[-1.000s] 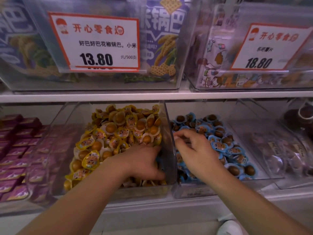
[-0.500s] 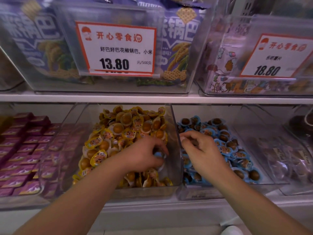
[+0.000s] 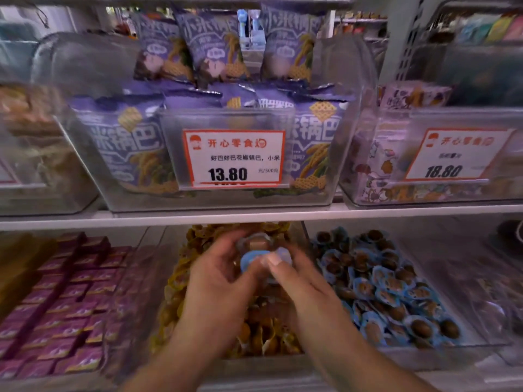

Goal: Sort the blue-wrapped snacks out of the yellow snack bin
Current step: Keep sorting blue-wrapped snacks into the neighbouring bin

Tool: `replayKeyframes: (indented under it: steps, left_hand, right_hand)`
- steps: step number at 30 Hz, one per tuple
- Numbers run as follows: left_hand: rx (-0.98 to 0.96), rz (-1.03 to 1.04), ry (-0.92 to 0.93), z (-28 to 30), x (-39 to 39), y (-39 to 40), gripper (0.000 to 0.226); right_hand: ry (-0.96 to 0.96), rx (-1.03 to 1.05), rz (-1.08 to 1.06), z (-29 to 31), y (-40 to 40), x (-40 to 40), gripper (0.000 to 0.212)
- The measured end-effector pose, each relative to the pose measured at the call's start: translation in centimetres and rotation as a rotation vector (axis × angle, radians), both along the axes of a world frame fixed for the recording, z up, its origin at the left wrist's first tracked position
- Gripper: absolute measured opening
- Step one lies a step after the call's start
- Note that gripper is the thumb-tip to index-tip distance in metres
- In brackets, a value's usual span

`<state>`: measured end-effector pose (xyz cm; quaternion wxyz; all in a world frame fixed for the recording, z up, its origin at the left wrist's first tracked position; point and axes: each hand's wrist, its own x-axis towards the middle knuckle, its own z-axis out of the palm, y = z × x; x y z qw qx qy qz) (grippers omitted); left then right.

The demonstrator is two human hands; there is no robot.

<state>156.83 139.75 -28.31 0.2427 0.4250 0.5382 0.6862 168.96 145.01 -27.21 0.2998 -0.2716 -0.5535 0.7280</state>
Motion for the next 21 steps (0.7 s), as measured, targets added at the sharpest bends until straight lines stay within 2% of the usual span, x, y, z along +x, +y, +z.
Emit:
replayKeyframes:
  steps: [2, 4, 5, 10, 13, 15, 17, 20, 21]
  left_hand:
    - [-0.070, 0.106, 0.328, -0.9, 1.1, -0.4, 0.046]
    - [-0.126, 0.201, 0.658, -1.5, 1.4, -0.5, 0.050]
    - [-0.131, 0.198, 0.733, -1.7, 1.4, -0.4, 0.053]
    - [-0.014, 0.067, 0.944, -2.5, 1.2, -0.1, 0.062]
    - [-0.051, -0.022, 0.829, -2.6, 0.2, -0.1, 0.052]
    - [-0.131, -0.010, 0.777, -2.8, -0.8, 0.4, 0.041]
    - [-0.268, -0.004, 0.858, -3.5, -2.3, 1.2, 0.028]
    - [-0.503, -0.109, 1.089, -4.9, -4.2, 1.7, 0.029]
    - [-0.549, -0.137, 1.156, -5.3, -4.5, 1.8, 0.032]
  right_hand:
    - [0.131, -0.282, -0.003, 0.1, -0.4, -1.0, 0.047]
    - [0.137, -0.321, -0.082, 0.2, -0.3, -1.1, 0.032]
    - [0.115, -0.312, -0.112, 0.4, -0.2, -0.9, 0.023]
    - [0.141, -0.132, -0.173, 0.7, 1.9, 1.3, 0.010]
    - [0.170, -0.135, -0.261, 0.6, 4.6, 3.0, 0.008]
    - [0.130, -0.147, -0.343, 0.4, 7.4, 4.4, 0.007]
    - [-0.048, -0.009, -0.450, -0.1, 10.5, 6.0, 0.012]
    - [-0.871, 0.616, -0.476, -1.3, 14.2, 8.6, 0.046]
    - [-0.988, 0.747, -0.456, -1.7, 14.5, 8.9, 0.051]
